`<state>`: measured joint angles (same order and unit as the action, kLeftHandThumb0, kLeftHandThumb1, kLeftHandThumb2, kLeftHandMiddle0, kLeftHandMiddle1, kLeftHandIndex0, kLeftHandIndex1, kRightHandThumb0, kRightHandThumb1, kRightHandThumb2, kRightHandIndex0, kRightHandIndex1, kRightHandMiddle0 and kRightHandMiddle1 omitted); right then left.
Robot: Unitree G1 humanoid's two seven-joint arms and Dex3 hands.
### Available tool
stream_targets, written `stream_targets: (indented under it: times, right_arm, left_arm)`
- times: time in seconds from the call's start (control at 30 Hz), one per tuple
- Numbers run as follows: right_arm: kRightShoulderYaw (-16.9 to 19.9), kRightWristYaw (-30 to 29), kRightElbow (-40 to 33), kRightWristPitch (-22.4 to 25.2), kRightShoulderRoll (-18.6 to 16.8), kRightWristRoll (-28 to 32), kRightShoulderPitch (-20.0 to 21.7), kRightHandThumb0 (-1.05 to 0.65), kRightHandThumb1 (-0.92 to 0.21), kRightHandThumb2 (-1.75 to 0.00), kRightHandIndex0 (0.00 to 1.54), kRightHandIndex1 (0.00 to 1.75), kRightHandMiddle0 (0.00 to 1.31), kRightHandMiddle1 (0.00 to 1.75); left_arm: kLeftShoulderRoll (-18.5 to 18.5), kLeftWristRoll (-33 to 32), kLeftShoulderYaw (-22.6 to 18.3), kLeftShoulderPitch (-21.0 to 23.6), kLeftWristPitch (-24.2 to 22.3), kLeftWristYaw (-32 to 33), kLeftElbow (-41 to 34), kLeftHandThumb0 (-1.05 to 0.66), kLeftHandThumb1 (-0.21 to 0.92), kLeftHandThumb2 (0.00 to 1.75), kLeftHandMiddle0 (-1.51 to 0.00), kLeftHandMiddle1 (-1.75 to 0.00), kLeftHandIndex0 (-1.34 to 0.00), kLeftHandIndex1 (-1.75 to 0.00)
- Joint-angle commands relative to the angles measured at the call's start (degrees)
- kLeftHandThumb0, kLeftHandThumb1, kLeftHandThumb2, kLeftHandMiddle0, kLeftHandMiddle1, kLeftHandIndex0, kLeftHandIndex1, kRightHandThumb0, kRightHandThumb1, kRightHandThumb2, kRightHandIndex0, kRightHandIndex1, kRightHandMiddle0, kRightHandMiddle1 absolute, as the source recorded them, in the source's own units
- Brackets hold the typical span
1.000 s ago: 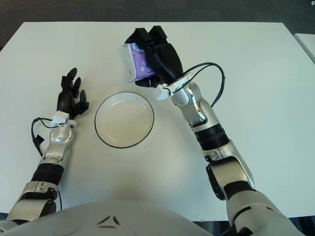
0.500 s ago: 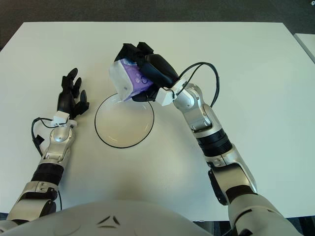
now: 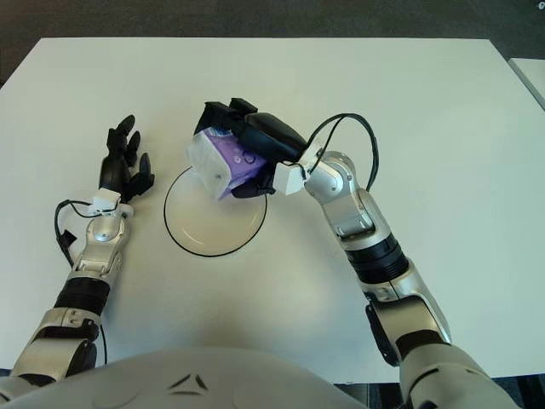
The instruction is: Put the tissue paper into the plate.
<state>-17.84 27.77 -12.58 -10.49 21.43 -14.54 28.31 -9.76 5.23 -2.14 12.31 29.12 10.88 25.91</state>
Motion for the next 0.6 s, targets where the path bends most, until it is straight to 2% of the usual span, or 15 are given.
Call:
stream_targets:
  times: [0.0,0.27,0.57]
  right_arm:
    - [-0.15,4.15,-4.01,1.37,1.38,3.31,-1.21,0.00,-0.11,-1.56,0.76,1.72,0.55,1.75]
    - [-0.30,5.63,-4.79,1.53,0.88,3.73,-2.73,0.00,-0.12,-1.54,0.76,1.71,0.54,1.75]
    - [-0.32,5.61,-4.35,-2.40,0.85,3.03,-3.17,0.00,-0.14,-1.51,0.75,1.70,0.52,1.75]
  left_arm:
    - [2.33,3.47,2.04,-9.37,3.55,1.76,16.85,-0.70,0.92,0.80,-0.30,-0.01,0.00,-0.58]
    - [2.21,3.24,2.21,-8.42,4.96,1.99,19.17,-0.70,0.92,0.80,-0.32,-0.02,0.00,-0.61]
    - [2.39,3.00,2.52,-8.02,6.46,1.89,20.37,-0.71,0.92,0.80,-0.30,-0.01,0.00,-0.58]
